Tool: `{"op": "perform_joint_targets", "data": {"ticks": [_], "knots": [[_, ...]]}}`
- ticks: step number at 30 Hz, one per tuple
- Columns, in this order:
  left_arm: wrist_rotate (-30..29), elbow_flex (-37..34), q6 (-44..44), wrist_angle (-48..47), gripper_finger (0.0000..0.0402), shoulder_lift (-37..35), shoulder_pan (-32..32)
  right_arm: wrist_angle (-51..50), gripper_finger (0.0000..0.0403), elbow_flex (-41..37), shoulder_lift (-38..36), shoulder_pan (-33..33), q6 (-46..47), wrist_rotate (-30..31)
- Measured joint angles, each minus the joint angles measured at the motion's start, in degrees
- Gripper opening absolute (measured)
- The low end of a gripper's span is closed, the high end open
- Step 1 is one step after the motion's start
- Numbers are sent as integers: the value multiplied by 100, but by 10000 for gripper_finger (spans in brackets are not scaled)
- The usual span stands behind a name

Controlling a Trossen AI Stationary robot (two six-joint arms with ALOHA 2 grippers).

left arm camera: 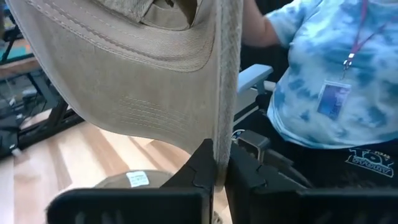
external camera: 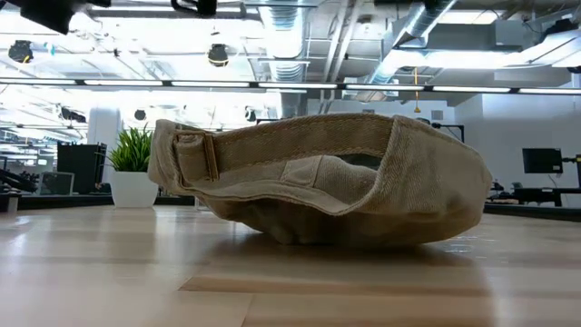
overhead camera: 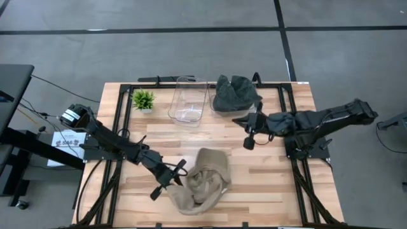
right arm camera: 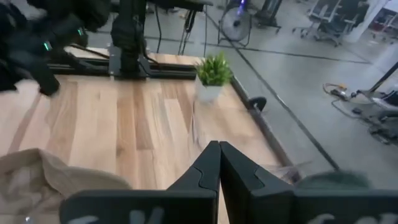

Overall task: Pick & Place hat
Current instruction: Put the top light brown cap into the left transparent bin

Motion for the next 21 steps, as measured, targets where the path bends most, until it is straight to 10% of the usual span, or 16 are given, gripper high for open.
{"op": "perform_joint_targets", "data": {"ticks": [11, 21], "knots": [[-5, 0, 275, 56, 20, -10, -131, 6507, 0, -3999, -171, 386, 74, -2397], [-2, 0, 299, 88, 21, -10, -71, 7546, 0, -4411, 778, 649, -94, -2545]]}}
